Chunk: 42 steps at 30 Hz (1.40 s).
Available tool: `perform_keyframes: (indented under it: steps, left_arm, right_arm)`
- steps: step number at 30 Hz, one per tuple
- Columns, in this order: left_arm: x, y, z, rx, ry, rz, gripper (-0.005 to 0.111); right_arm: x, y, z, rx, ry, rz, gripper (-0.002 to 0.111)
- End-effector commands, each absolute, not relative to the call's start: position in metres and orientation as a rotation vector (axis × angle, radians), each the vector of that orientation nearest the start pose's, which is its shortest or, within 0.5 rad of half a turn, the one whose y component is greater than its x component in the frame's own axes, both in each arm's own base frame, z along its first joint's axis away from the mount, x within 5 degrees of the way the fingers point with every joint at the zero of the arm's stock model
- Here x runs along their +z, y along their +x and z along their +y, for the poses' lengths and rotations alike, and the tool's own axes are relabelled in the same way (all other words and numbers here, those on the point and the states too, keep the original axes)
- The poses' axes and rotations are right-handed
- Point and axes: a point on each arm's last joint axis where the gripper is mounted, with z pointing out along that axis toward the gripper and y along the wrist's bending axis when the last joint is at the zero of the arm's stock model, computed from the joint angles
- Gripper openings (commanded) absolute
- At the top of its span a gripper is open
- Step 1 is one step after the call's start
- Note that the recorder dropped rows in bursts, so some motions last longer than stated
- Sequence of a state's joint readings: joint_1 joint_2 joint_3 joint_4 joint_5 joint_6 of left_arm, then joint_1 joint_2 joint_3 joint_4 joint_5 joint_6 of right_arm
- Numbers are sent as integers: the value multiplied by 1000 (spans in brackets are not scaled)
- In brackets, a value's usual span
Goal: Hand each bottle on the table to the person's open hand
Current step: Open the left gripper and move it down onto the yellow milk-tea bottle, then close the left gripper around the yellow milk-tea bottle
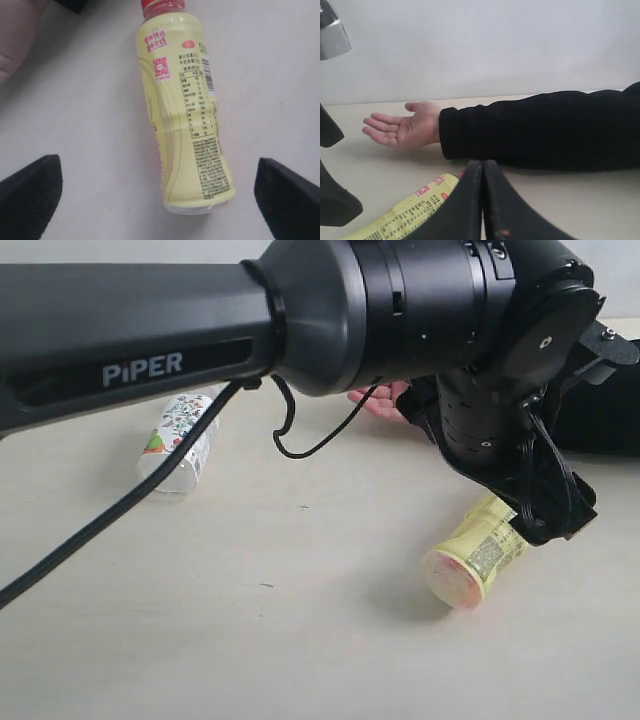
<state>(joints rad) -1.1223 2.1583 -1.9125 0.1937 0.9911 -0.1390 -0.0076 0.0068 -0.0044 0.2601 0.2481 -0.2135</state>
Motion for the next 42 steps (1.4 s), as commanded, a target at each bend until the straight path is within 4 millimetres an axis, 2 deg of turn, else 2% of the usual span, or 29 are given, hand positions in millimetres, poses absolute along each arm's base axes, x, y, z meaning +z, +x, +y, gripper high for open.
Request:
perform_keyframes:
  steps: [1,8,23,31,42]
  left_arm:
    - [240,217,-429,-214,1342,2303,105]
    - [232,217,-438,-305,1315,2282,105]
    - [147,227,-452,-173,1392,2340,105]
    - [118,229,-452,-125,1407,2385,105]
    - [114,227,-451,-115,1414,2404,105]
  right_arm:
    - [192,55,5,79,-8,1721,0]
    - [192,55,5,79,-8,1721,0]
    - [192,55,5,79,-8,1721,0]
    - [192,55,5,79,-8,1721,0]
    - [192,55,5,79,-8,1721,0]
